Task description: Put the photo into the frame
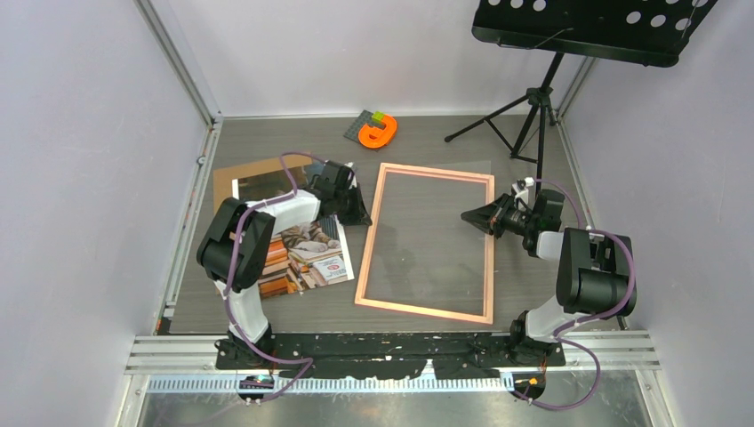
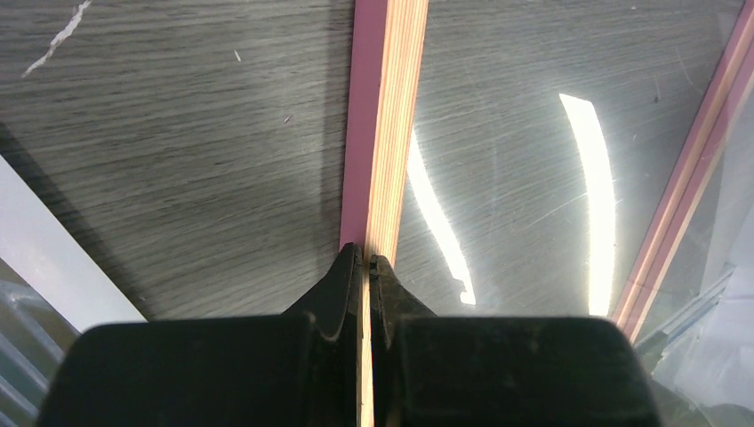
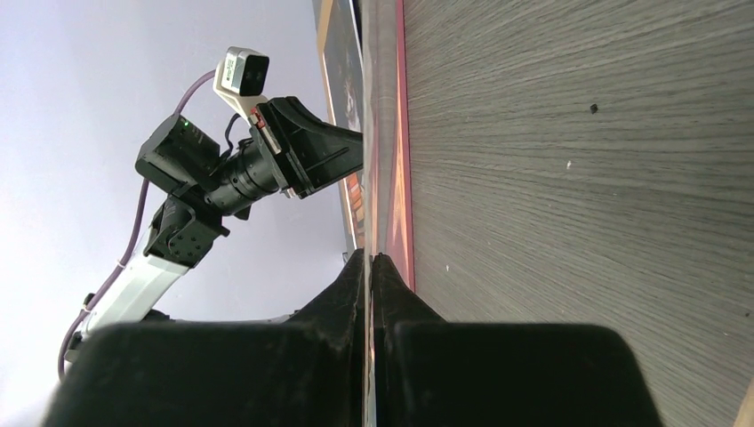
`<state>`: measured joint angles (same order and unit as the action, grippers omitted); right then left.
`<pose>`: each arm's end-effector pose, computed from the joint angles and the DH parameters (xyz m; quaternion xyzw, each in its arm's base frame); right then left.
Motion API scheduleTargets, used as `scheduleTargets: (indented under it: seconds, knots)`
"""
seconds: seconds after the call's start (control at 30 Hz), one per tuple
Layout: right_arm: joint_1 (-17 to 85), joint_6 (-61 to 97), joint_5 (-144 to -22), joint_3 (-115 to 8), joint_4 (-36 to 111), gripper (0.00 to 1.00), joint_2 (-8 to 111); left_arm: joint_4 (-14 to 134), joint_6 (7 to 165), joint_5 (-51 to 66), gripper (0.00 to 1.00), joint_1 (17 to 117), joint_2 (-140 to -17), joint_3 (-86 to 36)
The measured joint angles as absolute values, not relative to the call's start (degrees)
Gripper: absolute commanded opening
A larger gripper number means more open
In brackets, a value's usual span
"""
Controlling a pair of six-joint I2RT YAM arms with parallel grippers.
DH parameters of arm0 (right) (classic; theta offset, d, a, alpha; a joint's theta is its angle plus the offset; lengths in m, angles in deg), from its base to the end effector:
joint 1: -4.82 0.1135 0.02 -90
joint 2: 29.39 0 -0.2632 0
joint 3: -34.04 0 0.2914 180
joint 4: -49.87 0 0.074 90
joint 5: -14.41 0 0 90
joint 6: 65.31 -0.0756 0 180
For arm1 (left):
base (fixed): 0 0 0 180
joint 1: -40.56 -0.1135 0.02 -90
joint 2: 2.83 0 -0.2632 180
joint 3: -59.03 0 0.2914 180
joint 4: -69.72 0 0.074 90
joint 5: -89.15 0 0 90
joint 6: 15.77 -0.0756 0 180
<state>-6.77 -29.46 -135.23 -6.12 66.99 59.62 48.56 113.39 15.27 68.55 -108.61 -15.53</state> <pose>0.3096 0.0031 0.0982 0.2079 0.7679 0.5580 0.2360 0.3701 -0.2205 0.0996 -0.0462 0.9372 -0.2871 0.1926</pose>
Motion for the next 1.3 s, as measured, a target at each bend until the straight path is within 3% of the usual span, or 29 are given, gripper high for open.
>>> scheduleTargets:
  seconds: [1.3]
  knots:
    - [-7.8,-28.39,-136.37,-8.48,66.92,0.06,64.75,49.22,115.64,14.12,0.0,69.12,-108.39,-15.05]
